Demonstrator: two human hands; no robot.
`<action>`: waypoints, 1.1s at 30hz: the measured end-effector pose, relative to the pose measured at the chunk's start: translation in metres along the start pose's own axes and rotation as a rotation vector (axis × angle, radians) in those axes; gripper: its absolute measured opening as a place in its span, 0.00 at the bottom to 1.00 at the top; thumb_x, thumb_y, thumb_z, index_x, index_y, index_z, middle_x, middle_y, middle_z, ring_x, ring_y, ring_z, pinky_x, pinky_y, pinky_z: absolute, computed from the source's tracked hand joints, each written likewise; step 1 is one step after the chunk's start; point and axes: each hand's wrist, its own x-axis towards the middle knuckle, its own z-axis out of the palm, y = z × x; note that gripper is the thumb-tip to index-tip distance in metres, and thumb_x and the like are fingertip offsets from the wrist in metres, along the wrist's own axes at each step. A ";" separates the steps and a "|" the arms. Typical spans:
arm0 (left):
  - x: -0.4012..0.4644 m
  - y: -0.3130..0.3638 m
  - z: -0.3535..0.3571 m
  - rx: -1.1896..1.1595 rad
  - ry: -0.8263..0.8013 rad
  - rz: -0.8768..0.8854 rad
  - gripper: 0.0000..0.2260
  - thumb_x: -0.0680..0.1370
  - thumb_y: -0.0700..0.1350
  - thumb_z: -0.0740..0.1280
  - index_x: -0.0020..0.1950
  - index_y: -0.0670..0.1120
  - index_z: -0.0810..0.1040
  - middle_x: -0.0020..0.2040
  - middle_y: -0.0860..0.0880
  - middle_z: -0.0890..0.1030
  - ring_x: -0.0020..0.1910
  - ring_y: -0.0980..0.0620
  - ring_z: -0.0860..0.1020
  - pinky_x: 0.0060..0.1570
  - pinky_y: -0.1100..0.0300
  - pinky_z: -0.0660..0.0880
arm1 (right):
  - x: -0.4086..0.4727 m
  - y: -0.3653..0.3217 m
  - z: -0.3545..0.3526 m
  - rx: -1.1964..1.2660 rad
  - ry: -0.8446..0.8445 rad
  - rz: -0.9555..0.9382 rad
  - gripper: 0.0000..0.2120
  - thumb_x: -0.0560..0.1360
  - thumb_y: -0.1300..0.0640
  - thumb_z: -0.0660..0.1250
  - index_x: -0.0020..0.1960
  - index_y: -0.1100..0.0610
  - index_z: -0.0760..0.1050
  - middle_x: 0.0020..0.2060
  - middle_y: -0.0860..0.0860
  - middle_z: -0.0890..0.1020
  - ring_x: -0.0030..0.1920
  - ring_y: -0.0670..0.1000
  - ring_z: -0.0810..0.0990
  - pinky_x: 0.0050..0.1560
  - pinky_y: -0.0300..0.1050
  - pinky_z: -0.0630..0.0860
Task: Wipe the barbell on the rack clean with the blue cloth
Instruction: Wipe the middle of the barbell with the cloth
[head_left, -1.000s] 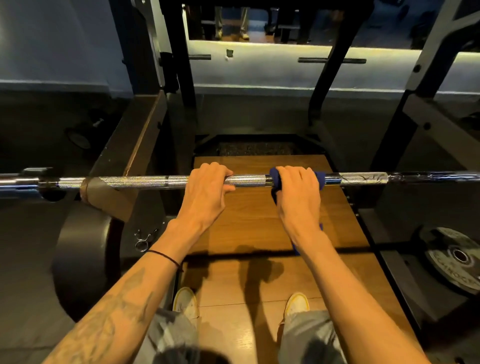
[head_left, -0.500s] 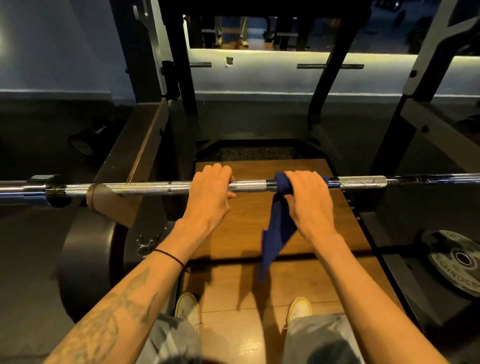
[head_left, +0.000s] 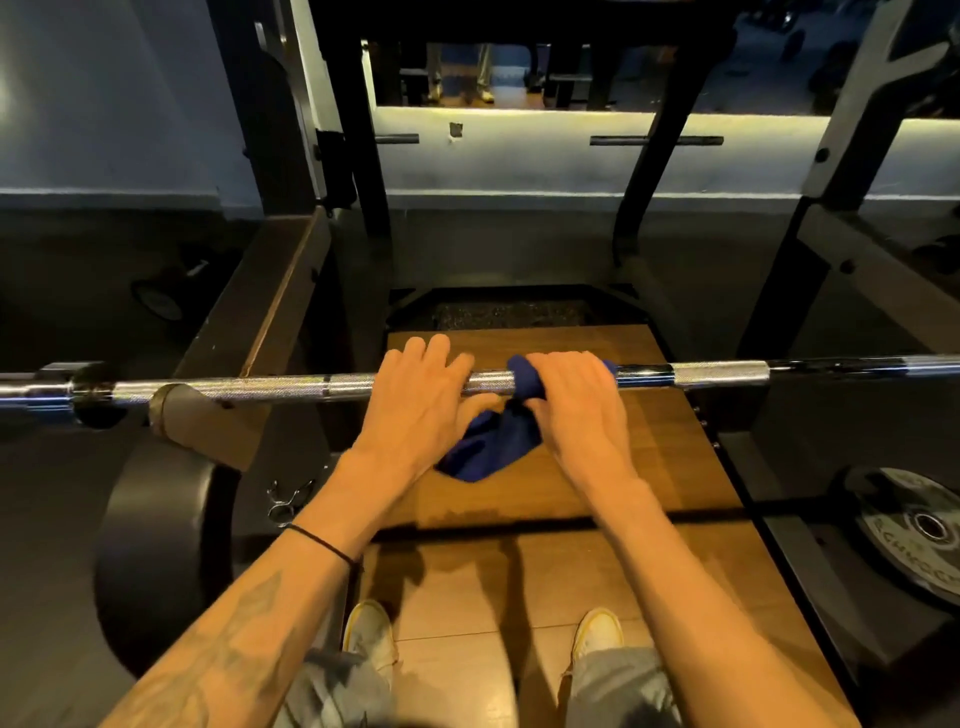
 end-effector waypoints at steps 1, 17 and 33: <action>0.001 -0.001 0.000 -0.007 -0.015 0.015 0.21 0.78 0.62 0.60 0.57 0.48 0.79 0.48 0.46 0.74 0.45 0.45 0.72 0.40 0.53 0.60 | -0.005 0.012 -0.006 -0.005 0.012 0.015 0.12 0.69 0.59 0.68 0.52 0.57 0.78 0.44 0.54 0.80 0.46 0.59 0.77 0.52 0.55 0.73; 0.005 0.006 0.005 -0.264 -0.169 -0.028 0.13 0.78 0.46 0.68 0.61 0.45 0.74 0.54 0.46 0.79 0.50 0.44 0.77 0.49 0.51 0.69 | 0.002 -0.040 0.012 -0.039 -0.064 -0.016 0.17 0.67 0.61 0.76 0.54 0.56 0.77 0.46 0.53 0.81 0.47 0.57 0.80 0.54 0.55 0.77; -0.018 0.017 0.020 -0.483 0.150 -0.230 0.13 0.73 0.40 0.74 0.55 0.45 0.78 0.47 0.46 0.78 0.44 0.48 0.74 0.46 0.58 0.66 | 0.007 -0.049 0.004 -0.090 -0.157 0.067 0.16 0.69 0.56 0.77 0.53 0.52 0.76 0.48 0.51 0.82 0.51 0.55 0.80 0.58 0.52 0.74</action>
